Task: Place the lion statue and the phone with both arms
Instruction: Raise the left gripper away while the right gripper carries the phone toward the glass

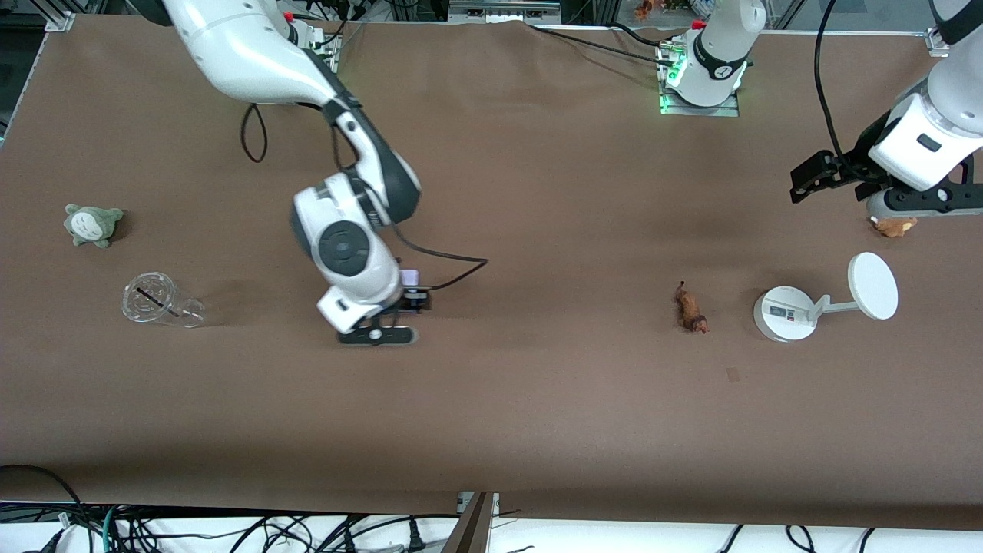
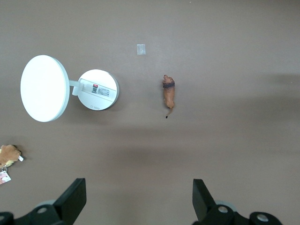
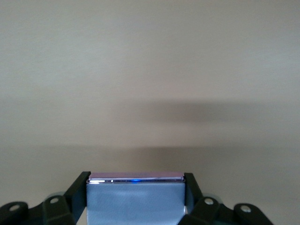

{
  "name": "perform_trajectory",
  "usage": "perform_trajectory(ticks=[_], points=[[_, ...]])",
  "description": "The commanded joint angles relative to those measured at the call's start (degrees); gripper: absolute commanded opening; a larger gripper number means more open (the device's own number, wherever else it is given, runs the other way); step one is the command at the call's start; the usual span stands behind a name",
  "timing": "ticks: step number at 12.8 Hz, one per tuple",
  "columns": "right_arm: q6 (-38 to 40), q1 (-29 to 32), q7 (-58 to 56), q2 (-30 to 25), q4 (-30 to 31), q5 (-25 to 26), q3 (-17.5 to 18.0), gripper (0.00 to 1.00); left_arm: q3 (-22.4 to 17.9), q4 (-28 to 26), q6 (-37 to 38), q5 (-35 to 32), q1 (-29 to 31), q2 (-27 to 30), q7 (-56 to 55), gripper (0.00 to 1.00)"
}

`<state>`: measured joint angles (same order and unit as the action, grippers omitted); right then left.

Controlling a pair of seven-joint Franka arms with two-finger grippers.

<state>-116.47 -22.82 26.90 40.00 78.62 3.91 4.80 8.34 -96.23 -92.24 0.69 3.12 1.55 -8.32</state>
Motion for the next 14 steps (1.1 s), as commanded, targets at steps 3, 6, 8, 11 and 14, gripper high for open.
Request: perform_trajectory(ticks=[3, 6, 8, 11, 14], points=[[2.7, 5.9, -11.0, -3.9, 3.0, -1.2, -1.5, 0.20, 3.2, 1.2, 2.5, -0.1, 1.2, 0.7, 0.1, 1.00], [-0.6, 10.1, -17.5, -4.3, 6.5, -1.2, -2.4, 0.20, 3.4, 3.3, 5.4, -2.4, 0.9, 0.7, 0.1, 1.00], [-8.9, 12.4, -19.1, -6.2, 14.7, -1.2, -2.6, 0.21, 4.3, 3.8, 5.4, -2.5, 1.0, 0.7, 0.3, 1.00], [-20.4, 16.4, -23.6, -7.0, 23.4, -1.2, -2.7, 0.21, 4.4, 5.1, 5.7, -2.5, 0.9, 0.1, 0.1, 1.00], [-24.7, 18.9, -24.1, -5.8, 25.7, -1.2, -2.9, 0.21, 6.3, 5.4, 6.4, -3.8, 0.7, 0.0, 0.0, 1.00]])
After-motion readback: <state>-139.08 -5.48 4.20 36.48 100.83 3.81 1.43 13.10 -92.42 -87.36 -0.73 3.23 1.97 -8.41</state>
